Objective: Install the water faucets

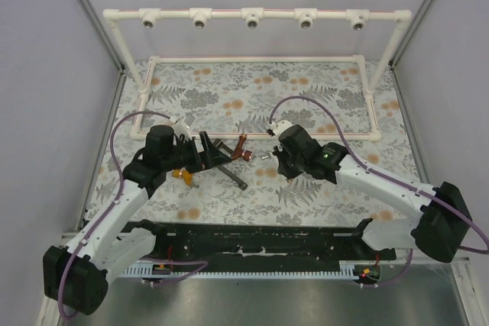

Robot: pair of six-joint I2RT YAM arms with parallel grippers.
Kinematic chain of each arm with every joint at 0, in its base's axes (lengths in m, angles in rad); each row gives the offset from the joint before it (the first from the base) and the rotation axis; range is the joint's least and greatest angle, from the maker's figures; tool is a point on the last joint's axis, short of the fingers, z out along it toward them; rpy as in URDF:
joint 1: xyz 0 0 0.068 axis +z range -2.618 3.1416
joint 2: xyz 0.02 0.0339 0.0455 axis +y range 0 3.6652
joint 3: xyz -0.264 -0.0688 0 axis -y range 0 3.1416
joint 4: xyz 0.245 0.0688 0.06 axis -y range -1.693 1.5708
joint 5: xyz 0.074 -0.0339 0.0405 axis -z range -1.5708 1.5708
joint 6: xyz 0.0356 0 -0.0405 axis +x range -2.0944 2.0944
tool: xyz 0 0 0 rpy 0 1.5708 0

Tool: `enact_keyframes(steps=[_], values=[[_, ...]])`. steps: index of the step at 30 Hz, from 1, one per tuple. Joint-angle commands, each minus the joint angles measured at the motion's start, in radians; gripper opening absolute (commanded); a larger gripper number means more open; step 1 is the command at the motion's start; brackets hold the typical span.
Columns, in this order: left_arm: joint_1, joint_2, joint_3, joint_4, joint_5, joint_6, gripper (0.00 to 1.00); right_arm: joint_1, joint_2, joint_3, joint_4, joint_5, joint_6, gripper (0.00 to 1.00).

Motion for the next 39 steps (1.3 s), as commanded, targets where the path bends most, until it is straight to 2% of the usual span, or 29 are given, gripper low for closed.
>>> enact_keyframes(steps=[1,5,12,24,31,39], values=[[-0.072,0.086,0.132,0.052,0.057,0.042,0.95,0.074,-0.096,0.081,0.037,-0.076,-0.206,0.00],[-0.105,0.155,0.221,0.056,0.079,0.057,0.93,0.145,-0.131,0.124,0.031,-0.111,-0.310,0.00],[-0.191,0.281,0.326,0.069,0.133,0.048,0.84,0.217,-0.136,0.189,0.017,-0.121,-0.404,0.00],[-0.314,0.427,0.409,0.070,0.205,0.039,0.70,0.230,-0.136,0.204,0.044,-0.124,-0.473,0.00],[-0.339,0.476,0.415,0.096,0.211,0.020,0.54,0.228,-0.134,0.195,0.085,-0.110,-0.488,0.00],[-0.339,0.460,0.374,0.142,0.228,-0.010,0.56,0.231,-0.160,0.154,0.146,-0.059,-0.491,0.00]])
